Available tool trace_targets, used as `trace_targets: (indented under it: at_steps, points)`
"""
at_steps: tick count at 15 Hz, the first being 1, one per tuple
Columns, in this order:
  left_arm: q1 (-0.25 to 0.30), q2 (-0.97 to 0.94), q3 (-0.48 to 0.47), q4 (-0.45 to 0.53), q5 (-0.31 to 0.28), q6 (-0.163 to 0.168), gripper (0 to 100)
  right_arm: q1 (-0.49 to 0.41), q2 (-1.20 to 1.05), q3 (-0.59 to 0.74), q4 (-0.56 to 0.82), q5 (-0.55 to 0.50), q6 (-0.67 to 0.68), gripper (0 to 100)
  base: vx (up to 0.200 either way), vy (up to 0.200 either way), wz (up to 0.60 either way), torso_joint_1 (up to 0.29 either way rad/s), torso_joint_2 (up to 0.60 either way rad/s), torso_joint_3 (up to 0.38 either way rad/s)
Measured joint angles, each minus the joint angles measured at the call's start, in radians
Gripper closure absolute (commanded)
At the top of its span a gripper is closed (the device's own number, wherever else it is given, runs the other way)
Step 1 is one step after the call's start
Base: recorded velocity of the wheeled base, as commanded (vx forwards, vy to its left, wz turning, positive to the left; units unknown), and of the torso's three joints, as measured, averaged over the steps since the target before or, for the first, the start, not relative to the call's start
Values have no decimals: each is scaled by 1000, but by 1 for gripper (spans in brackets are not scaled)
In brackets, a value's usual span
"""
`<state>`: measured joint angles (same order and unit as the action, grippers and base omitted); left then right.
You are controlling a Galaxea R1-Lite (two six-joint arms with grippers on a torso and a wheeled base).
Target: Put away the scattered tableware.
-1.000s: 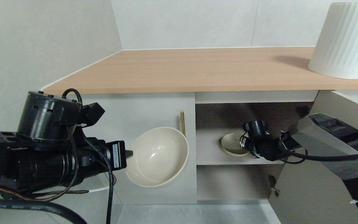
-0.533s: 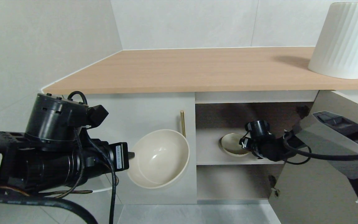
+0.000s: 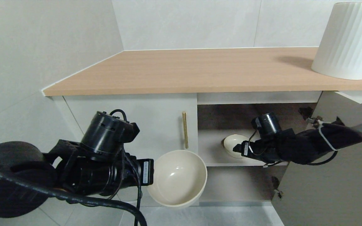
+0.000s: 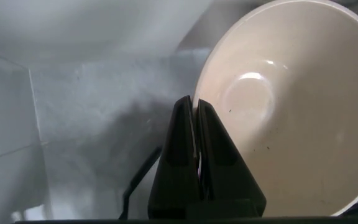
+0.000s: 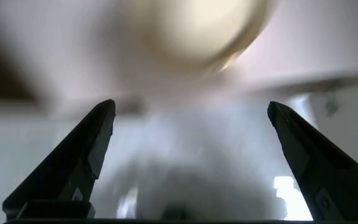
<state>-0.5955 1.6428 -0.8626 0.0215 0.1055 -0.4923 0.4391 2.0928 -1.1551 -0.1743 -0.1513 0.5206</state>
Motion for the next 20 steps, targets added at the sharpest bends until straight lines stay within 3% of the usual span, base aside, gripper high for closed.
trace_targets:
  at_steps: [4, 6, 7, 13, 20]
  points:
    - [-65, 94, -29, 34, 17, 1, 100, 103, -222, 31, 274, 114, -38, 0, 0, 0, 0, 0, 0, 0]
    - [-78, 136, -40, 45, 44, 2, 100, 151, -299, 36, 334, 153, -48, 0, 0, 0, 0, 0, 0, 0]
    - [-87, 155, -42, 44, 73, 3, 100, 179, -334, 43, 350, 174, -58, 0, 0, 0, 0, 0, 0, 0]
    - [-128, 173, -45, 45, 106, -2, 100, 334, -391, 113, 375, 206, -124, 0, 0, 0, 0, 0, 0, 0]
    - [-172, 115, -44, 46, 125, -4, 100, 385, -268, 94, 325, 129, -66, 0, 0, 0, 0, 0, 0, 0]
